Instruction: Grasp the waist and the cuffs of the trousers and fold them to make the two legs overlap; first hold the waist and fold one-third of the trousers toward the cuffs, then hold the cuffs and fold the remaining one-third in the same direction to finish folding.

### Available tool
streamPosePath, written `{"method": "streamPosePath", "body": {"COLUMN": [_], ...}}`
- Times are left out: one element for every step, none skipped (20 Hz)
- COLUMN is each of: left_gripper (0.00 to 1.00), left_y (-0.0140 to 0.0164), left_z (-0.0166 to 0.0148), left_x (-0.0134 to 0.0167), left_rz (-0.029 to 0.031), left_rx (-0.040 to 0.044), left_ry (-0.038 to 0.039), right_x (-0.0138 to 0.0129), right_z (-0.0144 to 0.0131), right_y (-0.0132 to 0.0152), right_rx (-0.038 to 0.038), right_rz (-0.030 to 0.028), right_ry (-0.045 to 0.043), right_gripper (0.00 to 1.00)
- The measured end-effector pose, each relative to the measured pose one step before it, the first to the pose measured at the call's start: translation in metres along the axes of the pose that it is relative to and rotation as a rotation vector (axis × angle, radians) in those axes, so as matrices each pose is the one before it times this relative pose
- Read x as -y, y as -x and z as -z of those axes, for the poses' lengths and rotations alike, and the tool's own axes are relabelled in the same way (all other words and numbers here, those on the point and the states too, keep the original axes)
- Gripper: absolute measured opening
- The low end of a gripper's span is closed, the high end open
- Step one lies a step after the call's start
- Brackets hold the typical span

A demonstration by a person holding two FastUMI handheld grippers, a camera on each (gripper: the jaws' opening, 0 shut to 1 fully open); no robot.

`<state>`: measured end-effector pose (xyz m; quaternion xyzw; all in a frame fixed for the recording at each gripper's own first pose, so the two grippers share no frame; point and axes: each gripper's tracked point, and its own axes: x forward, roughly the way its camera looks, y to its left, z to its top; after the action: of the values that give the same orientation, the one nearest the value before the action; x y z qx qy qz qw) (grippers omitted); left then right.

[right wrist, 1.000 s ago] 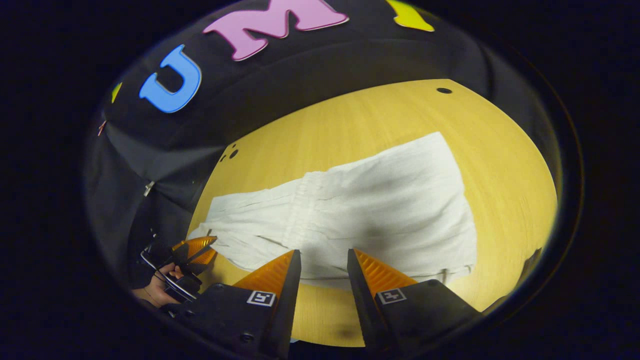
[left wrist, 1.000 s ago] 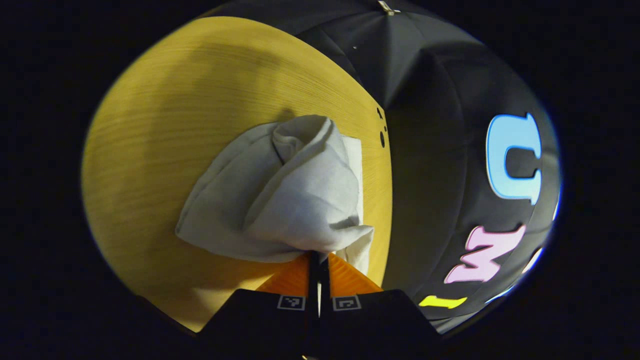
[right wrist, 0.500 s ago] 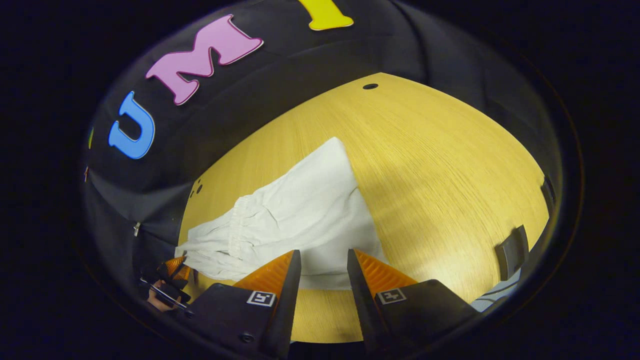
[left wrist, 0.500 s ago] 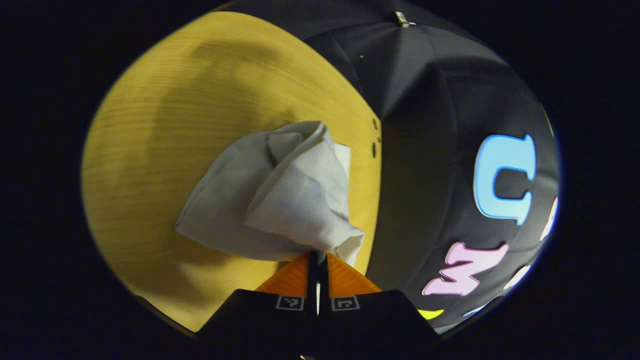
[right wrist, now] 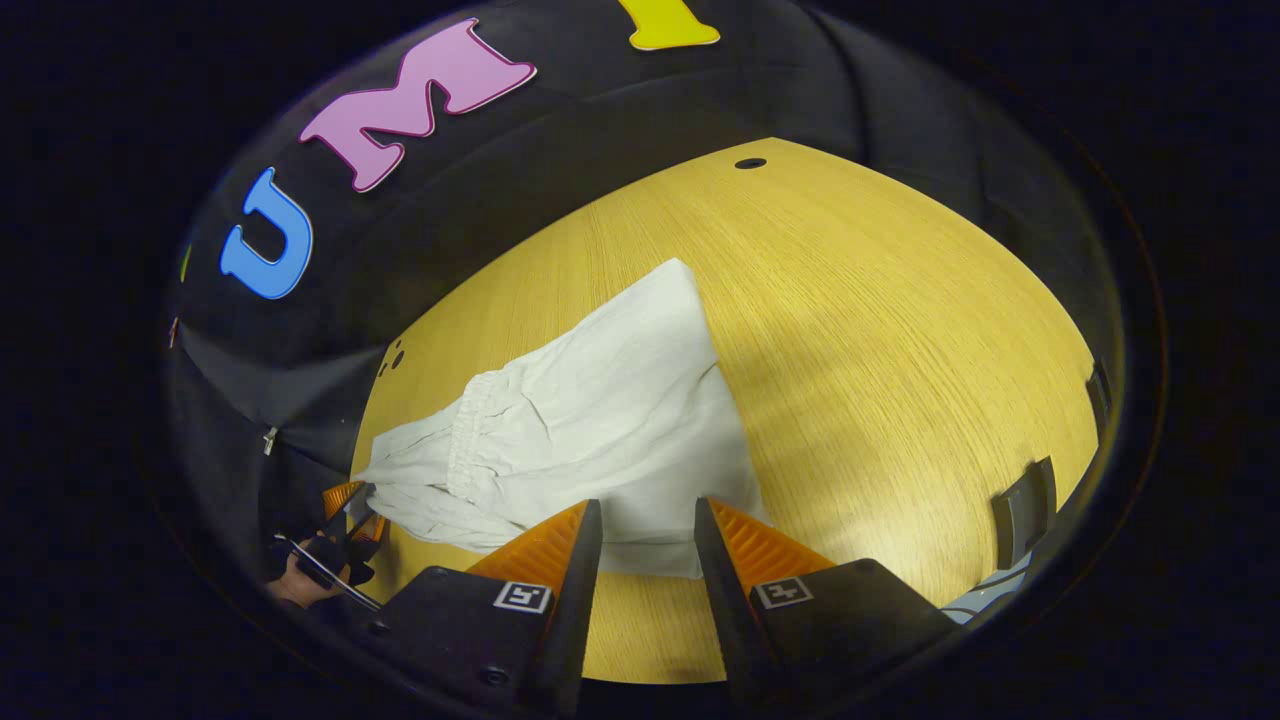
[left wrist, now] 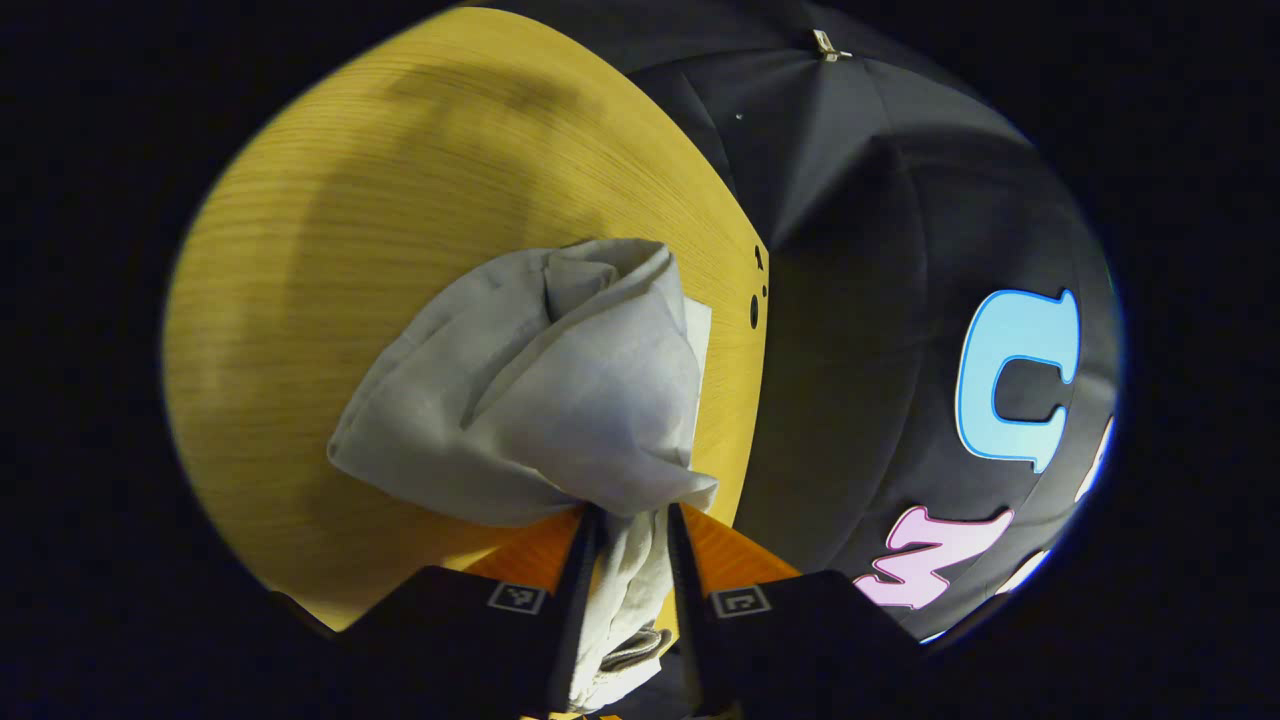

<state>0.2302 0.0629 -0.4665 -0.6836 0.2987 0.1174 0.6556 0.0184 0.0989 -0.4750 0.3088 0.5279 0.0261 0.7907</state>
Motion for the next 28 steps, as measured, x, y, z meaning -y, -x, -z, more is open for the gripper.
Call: {"method": "streamPosePath", "body": {"left_gripper": [0.32,0.19,0.06,0.06,0.05,0.05,0.05,0.05,0.05,0.05,0.05,0.05,0.05,0.05,0.05,0.05,0.05,0.05,0.05,0.05,0.05,0.05,0.05,0.05,0.05,0.05,0.05,0.05], "left_y": [-0.00360,0.00201,0.00200,-0.00105,0.00186,0.00171,0.00285,0.00446,0.00519,0.00385,0.00434,-0.00220,-0.00385,-0.00653,-0.00653,-0.00592,-0.00531,-0.00662,-0.00646,-0.00744,-0.00409,-0.00581,-0.00372,-0.00589,-0.00443,-0.00553,-0.00349,-0.00408], "left_z": [0.00090,-0.00122,0.00025,0.00688,0.00288,0.00043,0.00205,0.00999,0.00623,0.00681,0.00329,0.00884,0.00791,0.01069,0.01005,0.01139,0.01000,0.01190,0.01138,0.01151,0.00958,0.01033,0.00829,0.00843,0.00641,0.00699,0.00699,0.00854], "left_x": [0.00039,0.00075,0.00871,0.01130,0.01004,0.00762,0.00985,0.01424,0.02021,0.01812,0.01812,0.02432,0.02312,0.02058,0.01846,0.01581,0.01131,0.00884,0.00850,0.00668,0.00699,0.00500,0.00381,0.00243,0.00138,0.00078,0.00104,0.00340], "left_rz": [-0.02022,-0.02257,0.02527,0.02972,0.01964,0.01306,0.01626,0.02769,0.04086,0.03838,0.04344,0.04592,0.04320,0.03430,0.02754,0.02874,0.01792,0.01150,0.01147,0.01246,0.01369,0.00748,0.00702,0.00206,0.00405,0.00204,0.00457,0.00538], "left_rx": [-0.00551,0.01632,0.00347,-0.00581,-0.00461,-0.00437,0.00159,-0.00406,-0.00829,-0.01472,-0.02242,-0.02235,-0.02646,-0.02465,-0.02739,-0.03048,-0.02790,-0.02936,-0.02895,-0.02407,-0.02396,-0.02237,-0.02253,-0.01853,-0.01812,-0.01780,-0.01755,-0.01822], "left_ry": [-0.01707,-0.03300,-0.02820,-0.03278,-0.03038,-0.03134,-0.03931,-0.04997,-0.07372,-0.07246,-0.08031,-0.06444,-0.04270,-0.03370,-0.03000,-0.03021,-0.02544,-0.02277,-0.01832,-0.01550,-0.01213,-0.00878,-0.00571,-0.00176,0.00429,0.00090,-0.00194,-0.00484], "right_x": [0.00078,0.00071,0.00028,0.00069,0.00179,0.00042,0.00196,0.00201,0.00137,0.00175,0.00185,0.00116,0.00171,0.00091,0.00136,0.00098,0.00108,0.00141,0.00153,0.00106,0.00210,0.00230,0.00220,0.00264,0.00325,0.00340,0.00360,0.00325], "right_z": [0.00111,0.00030,-0.00120,-0.00134,-0.00208,-0.00144,-0.00222,-0.00278,-0.00263,-0.00173,-0.00204,-0.00151,-0.00122,-0.00125,-0.00186,-0.00065,-0.00139,-0.00077,-0.00129,-0.00111,-0.00146,-0.00050,-0.00143,-0.00061,-0.00094,-0.00044,-0.00041,-0.00027], "right_y": [0.00061,0.00046,0.00097,0.00030,-0.00015,-0.00139,0.00061,0.00146,0.00099,0.00099,0.00039,-0.00034,0.00022,0.00050,0.00014,0.00025,0.00081,0.00071,0.00112,0.00090,0.00116,0.00141,0.00194,0.00031,0.00161,0.00075,0.00101,0.00135], "right_rx": [-0.00274,-0.00030,0.00132,0.00299,0.00473,0.00479,0.00576,0.00524,0.00631,0.00491,0.00396,0.00396,0.00216,0.00409,0.00429,0.00226,0.00251,0.00284,0.00416,0.00306,0.00328,0.00352,0.00271,0.00251,0.00136,0.00259,0.00097,0.00101], "right_rz": [-0.00084,-0.00125,-0.00192,-0.00159,0.00054,0.00065,0.00040,0.00034,0.00004,0.00153,0.00069,0.00079,0.00155,0.00070,0.00030,0.00025,-0.00016,0.00035,-0.00006,0.00068,0.00135,0.00246,0.00241,0.00251,0.00388,0.00529,0.00421,0.00321], "right_ry": [0.00568,0.00264,-0.00052,-0.00149,-0.00131,-0.00196,-0.00391,-0.00542,-0.00607,-0.00453,-0.00389,-0.00371,-0.00342,-0.00439,-0.00353,-0.00269,-0.00219,-0.00193,-0.00157,-0.00159,-0.00076,-0.00121,-0.00447,-0.00509,-0.00376,-0.00221,-0.00354,-0.00645], "right_gripper": [0.58,0.59,0.59,0.59,0.59,0.59,0.59,0.58,0.59,0.59,0.58,0.58,0.58,0.58,0.59,0.59,0.59,0.59,0.59,0.59,0.59,0.59,0.58,0.58,0.58,0.59,0.59,0.59]}}
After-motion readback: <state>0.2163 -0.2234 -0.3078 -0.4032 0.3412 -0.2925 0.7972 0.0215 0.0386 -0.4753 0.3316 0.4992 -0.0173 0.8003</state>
